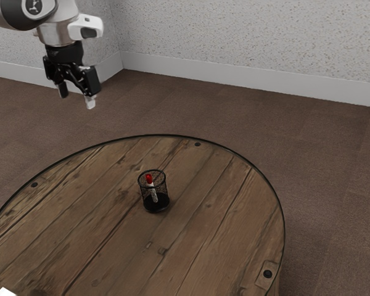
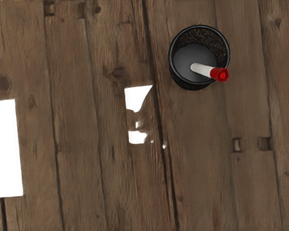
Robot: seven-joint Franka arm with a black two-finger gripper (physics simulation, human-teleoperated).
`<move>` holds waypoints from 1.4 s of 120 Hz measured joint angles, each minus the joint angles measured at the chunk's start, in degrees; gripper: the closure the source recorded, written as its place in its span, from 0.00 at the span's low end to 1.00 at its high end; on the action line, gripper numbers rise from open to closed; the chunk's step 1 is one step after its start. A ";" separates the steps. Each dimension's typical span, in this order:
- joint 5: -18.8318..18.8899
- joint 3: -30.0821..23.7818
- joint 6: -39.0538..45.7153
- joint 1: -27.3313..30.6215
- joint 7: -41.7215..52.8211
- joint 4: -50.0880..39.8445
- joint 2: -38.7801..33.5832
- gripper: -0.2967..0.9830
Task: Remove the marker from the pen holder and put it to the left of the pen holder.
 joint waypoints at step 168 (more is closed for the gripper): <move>-6.70 1.55 34.86 -5.17 3.00 -14.29 22.14 0.61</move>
